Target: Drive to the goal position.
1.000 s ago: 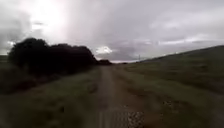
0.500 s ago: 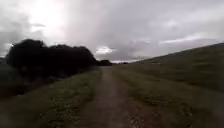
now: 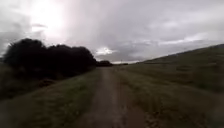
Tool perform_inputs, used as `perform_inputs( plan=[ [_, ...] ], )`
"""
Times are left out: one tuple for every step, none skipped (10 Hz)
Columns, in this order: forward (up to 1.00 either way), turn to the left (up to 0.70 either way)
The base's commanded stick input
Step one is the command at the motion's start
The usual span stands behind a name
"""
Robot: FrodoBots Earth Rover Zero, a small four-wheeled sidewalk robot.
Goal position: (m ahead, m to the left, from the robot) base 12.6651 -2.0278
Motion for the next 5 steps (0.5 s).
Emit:
perform_inputs(
  plan=[
    [0.7,0.0],
    [0.7,0.0],
    [0.7,0.0],
    [0.7,0.0],
    [0.7,0.0]
  ],
)
